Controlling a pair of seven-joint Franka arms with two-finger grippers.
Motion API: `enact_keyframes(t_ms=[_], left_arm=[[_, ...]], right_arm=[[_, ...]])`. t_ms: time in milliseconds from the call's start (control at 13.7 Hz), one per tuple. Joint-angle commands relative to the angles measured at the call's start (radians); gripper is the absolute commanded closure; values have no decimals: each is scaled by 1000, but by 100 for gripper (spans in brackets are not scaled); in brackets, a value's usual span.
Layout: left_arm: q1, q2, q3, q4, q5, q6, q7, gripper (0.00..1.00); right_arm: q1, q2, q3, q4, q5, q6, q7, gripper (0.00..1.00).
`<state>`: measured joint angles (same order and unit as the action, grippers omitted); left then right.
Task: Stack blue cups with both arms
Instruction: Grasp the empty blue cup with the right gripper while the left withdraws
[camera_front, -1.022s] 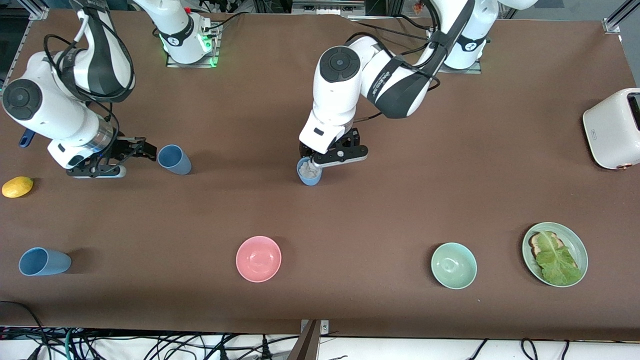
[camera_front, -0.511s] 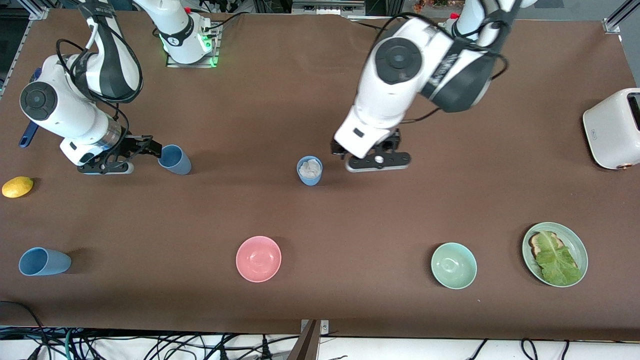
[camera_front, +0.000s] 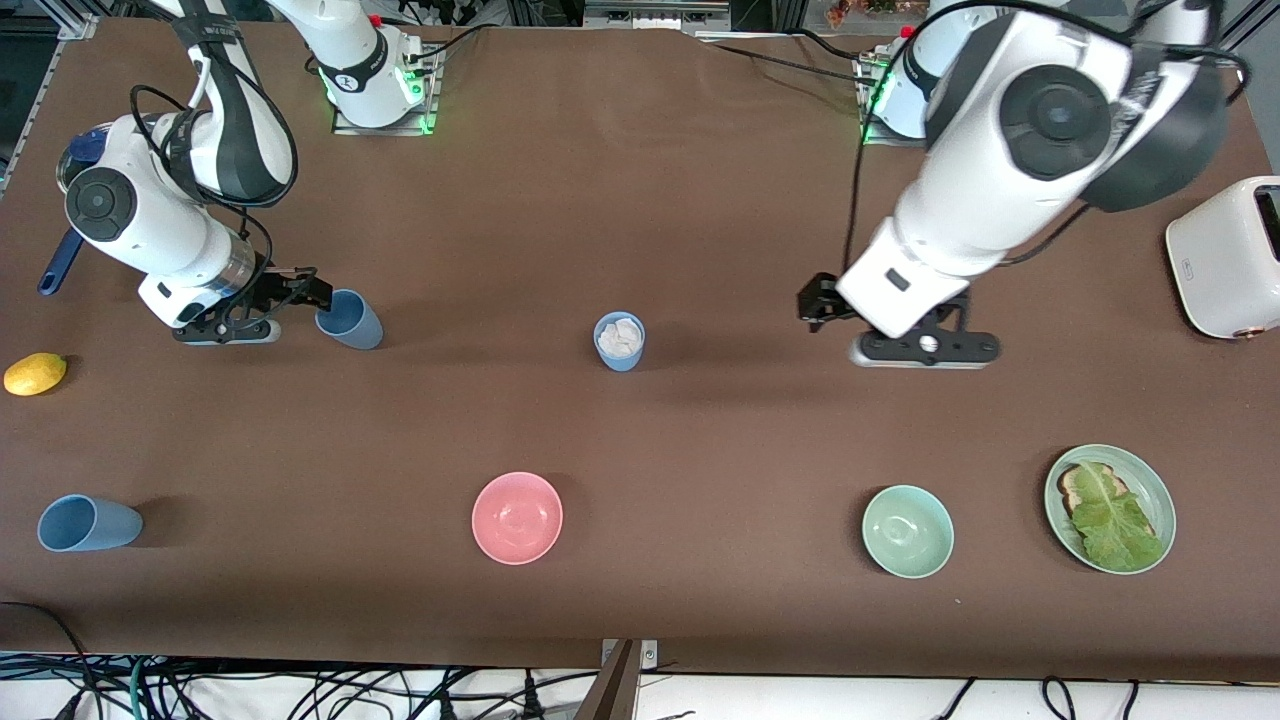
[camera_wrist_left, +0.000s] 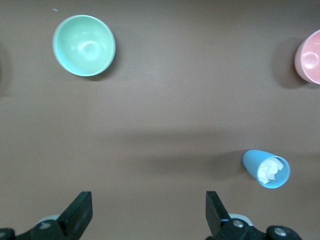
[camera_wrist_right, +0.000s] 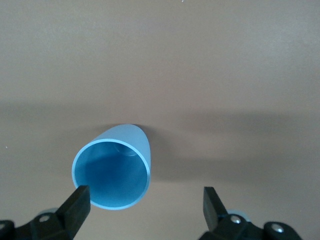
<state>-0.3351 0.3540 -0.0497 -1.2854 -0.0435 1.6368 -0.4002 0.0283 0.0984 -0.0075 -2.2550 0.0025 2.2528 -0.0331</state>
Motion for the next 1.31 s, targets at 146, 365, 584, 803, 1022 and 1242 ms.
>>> enact_keyframes(t_ms=[146,365,584,803,1022,1242], left_arm=[[80,-73,-7,-37,82,-35,34,0],[160,-93,-7,-38,80,-34,35,0],[240,-105,-6,-40,74,-32,37,0],[284,-136,-6,-55,47,-32,52,0],[327,-173,-2,-84,11,-37,217,0],[349,-242,-1,-169,-10,-35,271,0]], right_arm=[[-4,38,-3,-17,8,45,-36,0],[-7,52,-3,-12,8,56,-59,0],[-20,92,-3,-8,1,120,-76,1],[-30,116,-3,-8,1,146,-91,10],[-27,118,-3,-8,1,146,-90,31],[-24,118,1,-1,1,143,-82,60]])
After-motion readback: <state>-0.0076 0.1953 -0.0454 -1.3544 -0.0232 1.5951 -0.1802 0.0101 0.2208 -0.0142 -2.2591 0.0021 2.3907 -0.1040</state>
